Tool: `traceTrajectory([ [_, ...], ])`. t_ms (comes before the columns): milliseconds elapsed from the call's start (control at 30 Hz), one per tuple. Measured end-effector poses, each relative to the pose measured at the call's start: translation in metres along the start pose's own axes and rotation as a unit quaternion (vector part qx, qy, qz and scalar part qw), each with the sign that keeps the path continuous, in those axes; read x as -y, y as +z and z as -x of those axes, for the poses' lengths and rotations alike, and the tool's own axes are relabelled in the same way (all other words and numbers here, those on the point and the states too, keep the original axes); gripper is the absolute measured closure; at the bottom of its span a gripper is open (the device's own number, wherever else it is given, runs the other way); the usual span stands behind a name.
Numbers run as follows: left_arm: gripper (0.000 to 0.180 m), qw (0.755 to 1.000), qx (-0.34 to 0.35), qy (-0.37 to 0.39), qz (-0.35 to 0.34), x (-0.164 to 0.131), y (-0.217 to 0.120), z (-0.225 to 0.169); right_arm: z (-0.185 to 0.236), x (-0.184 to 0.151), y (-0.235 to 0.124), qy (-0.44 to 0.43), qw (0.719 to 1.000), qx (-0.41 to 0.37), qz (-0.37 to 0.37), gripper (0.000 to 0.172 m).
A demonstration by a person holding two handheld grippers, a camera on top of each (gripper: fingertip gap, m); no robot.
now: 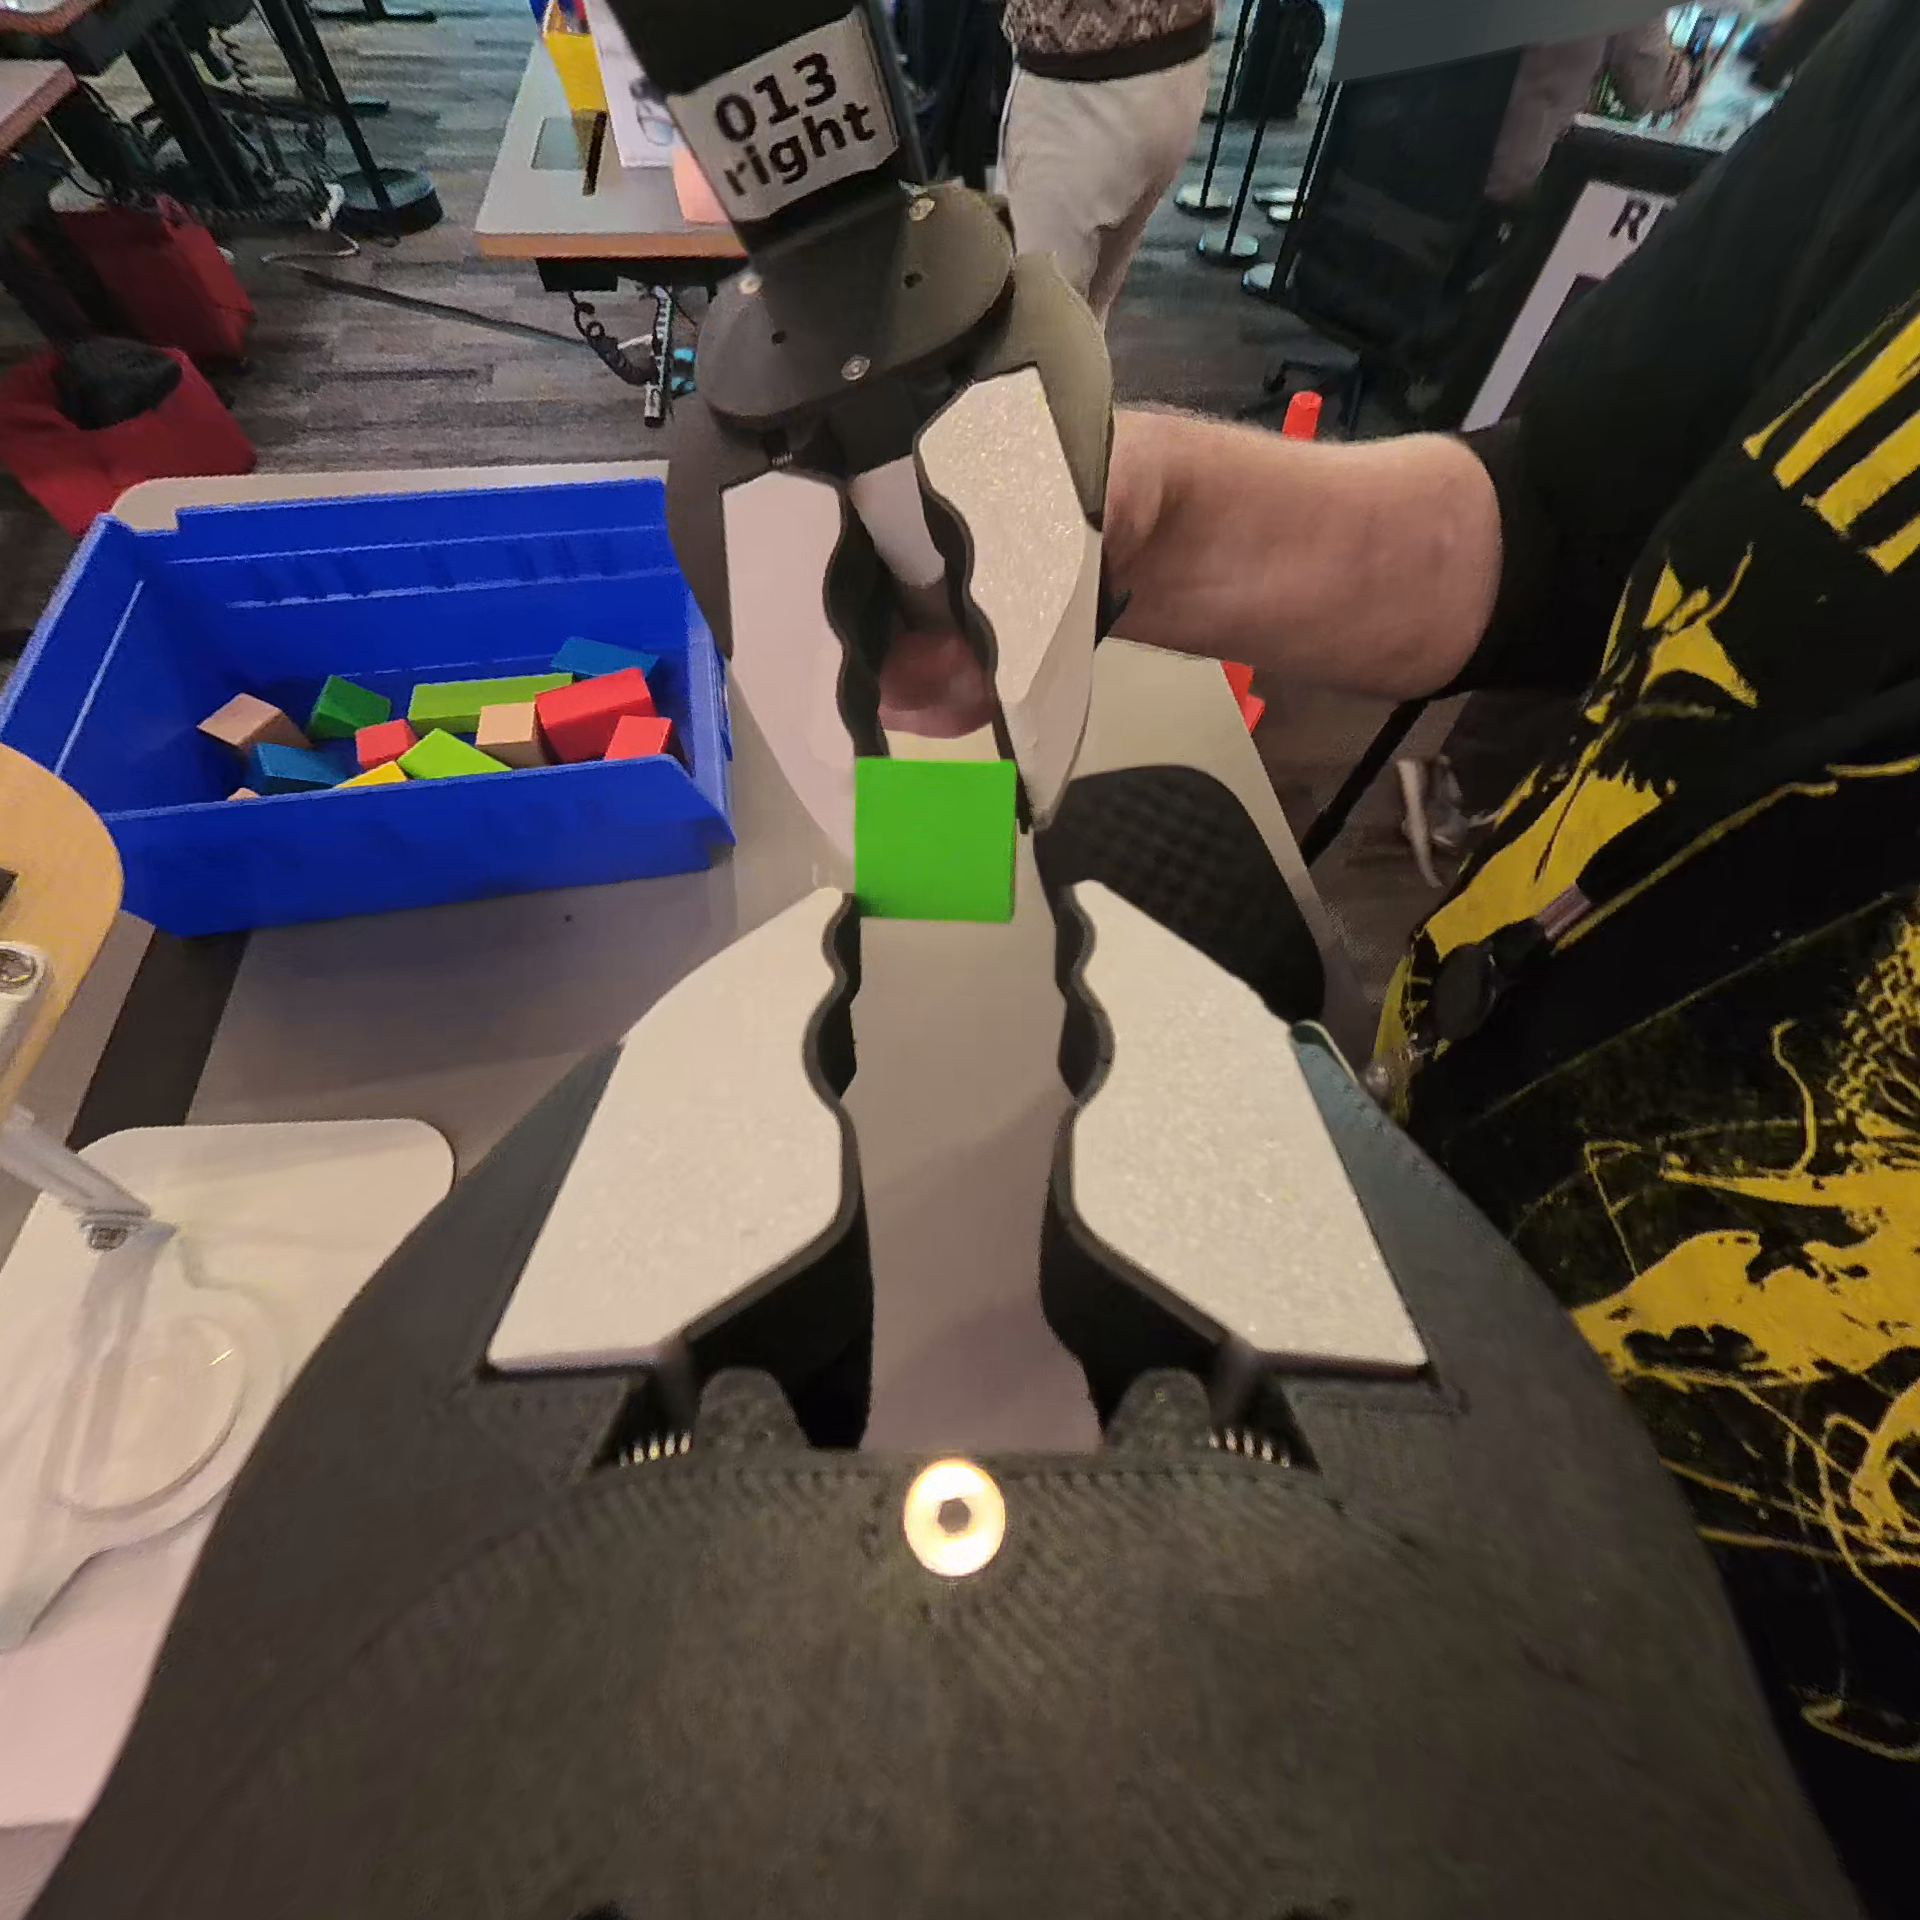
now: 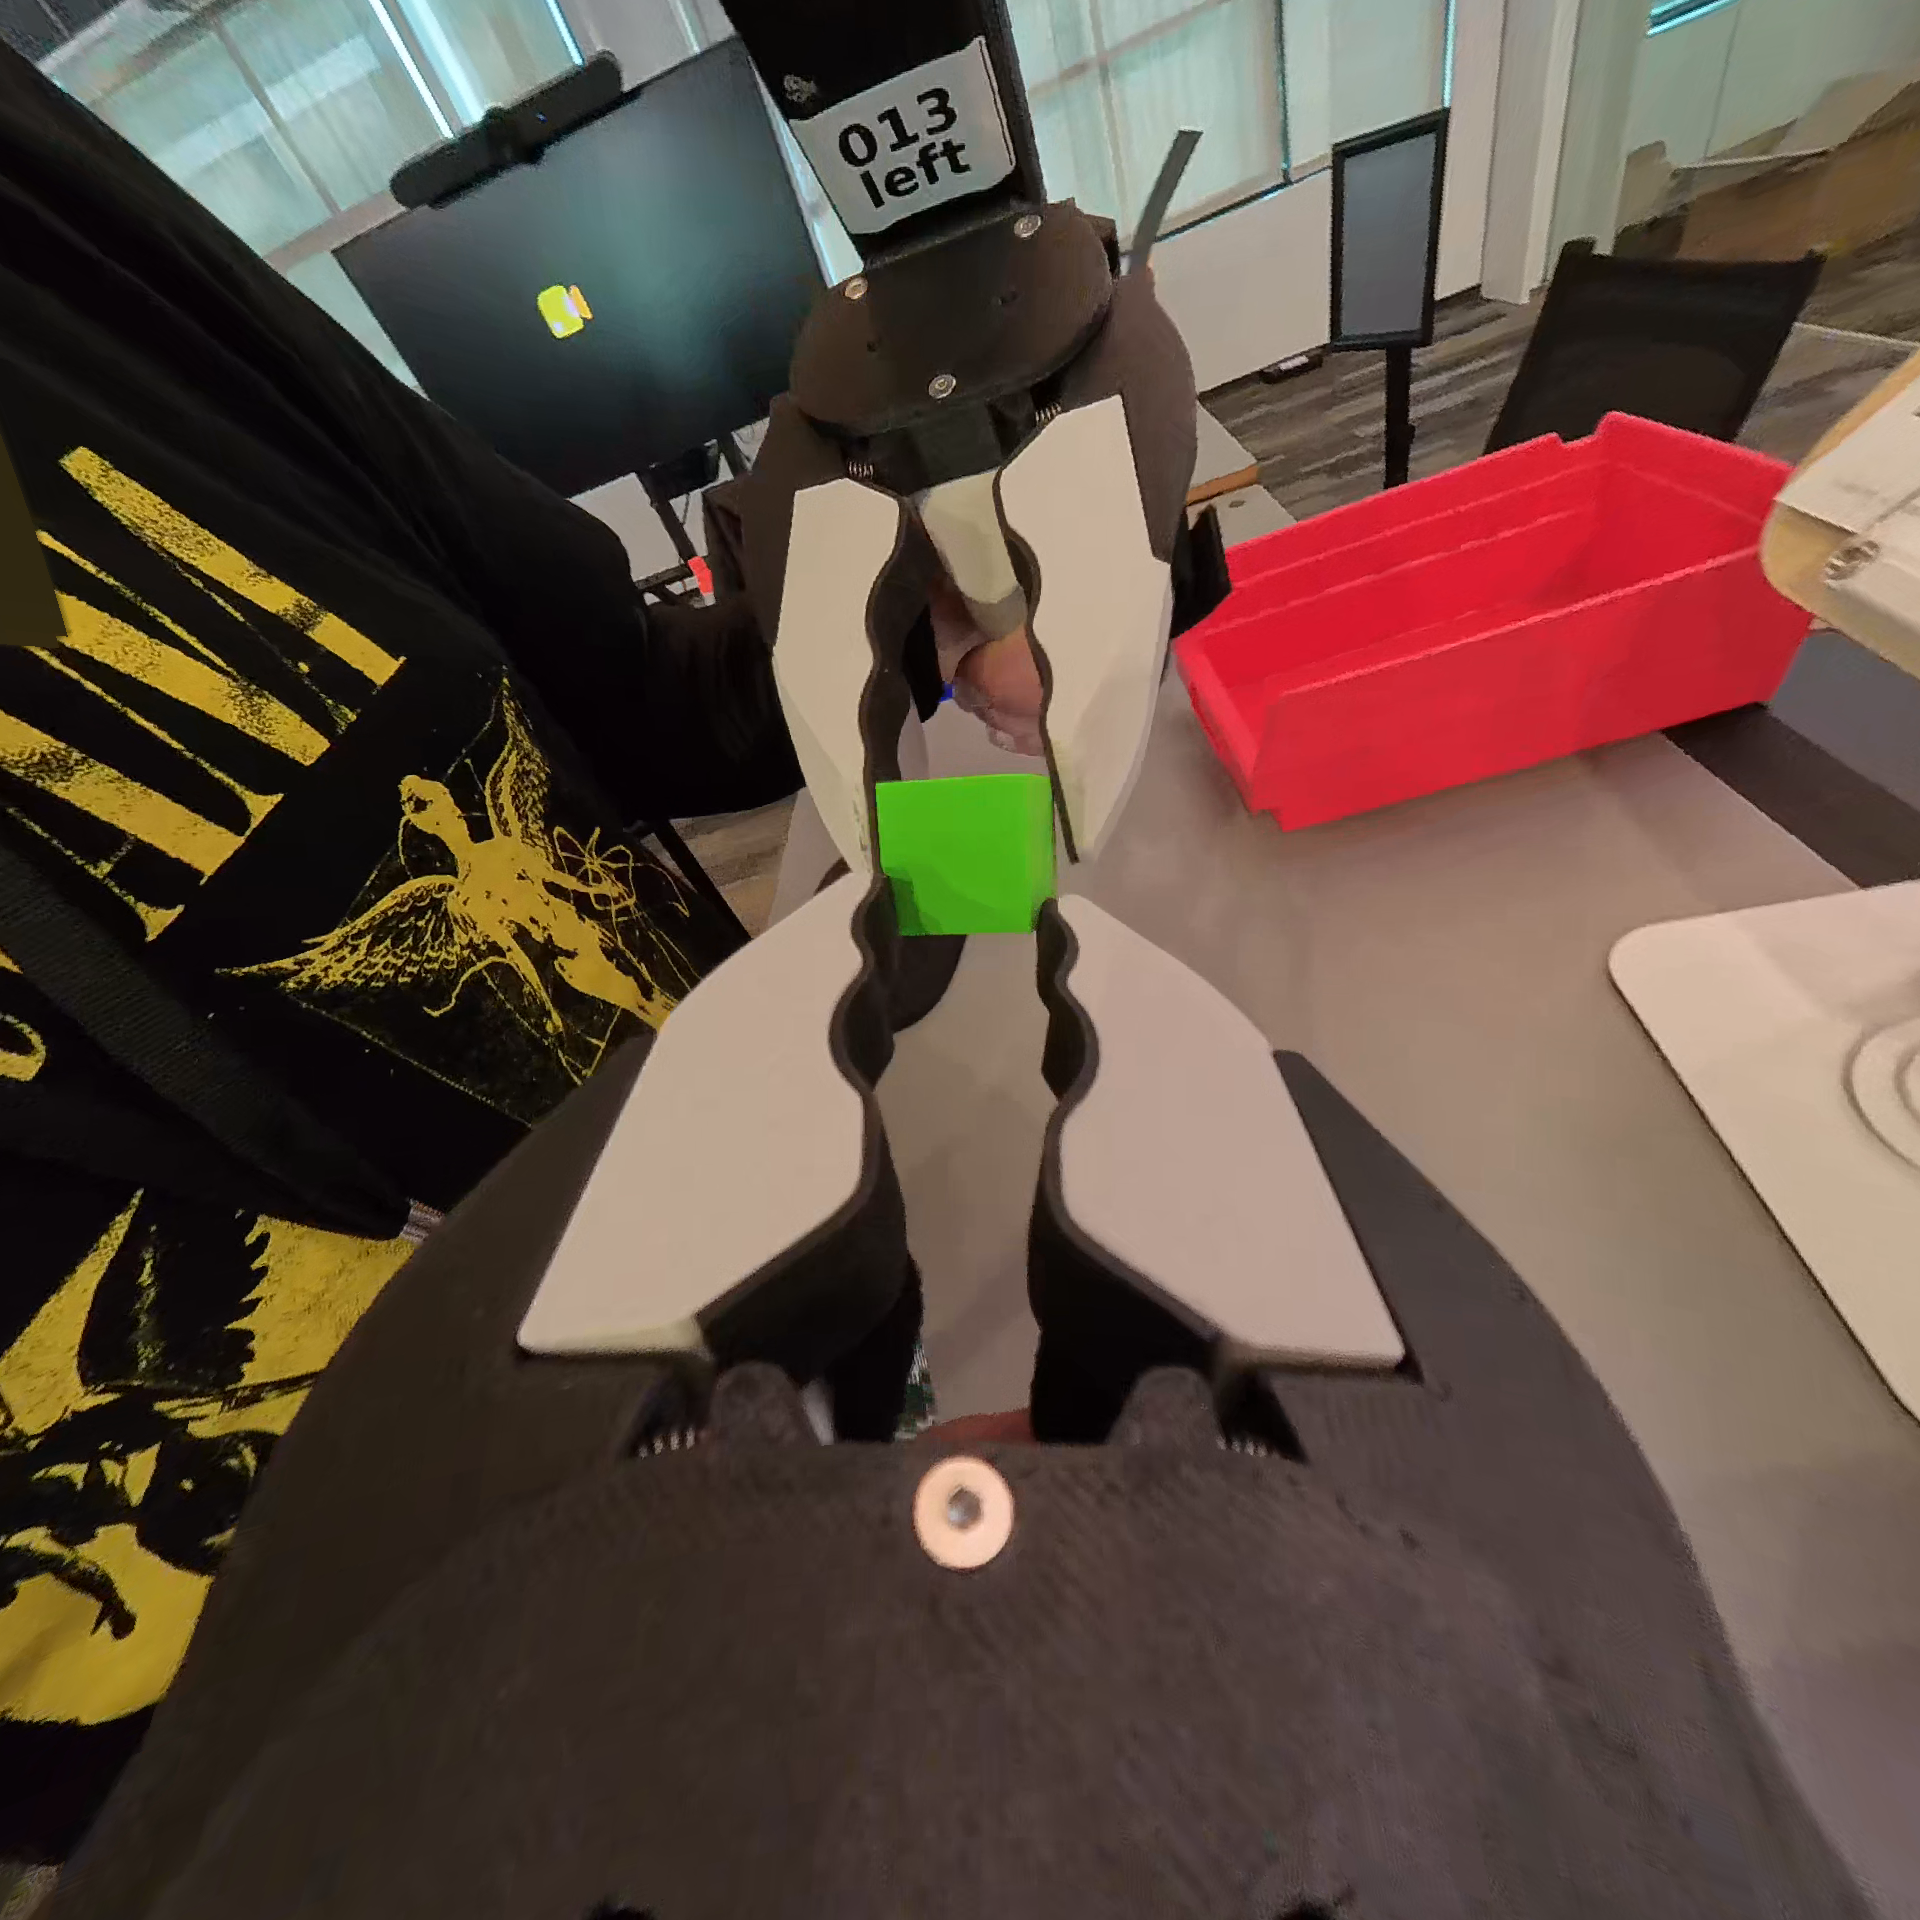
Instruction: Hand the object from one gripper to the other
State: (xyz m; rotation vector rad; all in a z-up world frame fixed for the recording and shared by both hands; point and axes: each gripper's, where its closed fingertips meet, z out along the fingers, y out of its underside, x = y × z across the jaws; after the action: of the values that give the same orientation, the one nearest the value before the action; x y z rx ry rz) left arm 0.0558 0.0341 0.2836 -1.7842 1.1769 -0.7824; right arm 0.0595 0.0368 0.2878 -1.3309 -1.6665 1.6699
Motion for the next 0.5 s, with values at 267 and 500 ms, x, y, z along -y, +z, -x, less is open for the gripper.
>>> traceTrajectory([
  [267,0.143,0.997,0.047,-0.058,0.001,-0.02,-0.01,0.029,-0.134,-0.023,-0.148,0.051,0.955,-0.283,0.078,0.148],
  [500,0.141,0.99,0.079,-0.114,0.03,-0.052,-0.004,0.042,-0.264,-0.116,-0.186,0.173,0.893,-0.34,0.241,0.147],
])
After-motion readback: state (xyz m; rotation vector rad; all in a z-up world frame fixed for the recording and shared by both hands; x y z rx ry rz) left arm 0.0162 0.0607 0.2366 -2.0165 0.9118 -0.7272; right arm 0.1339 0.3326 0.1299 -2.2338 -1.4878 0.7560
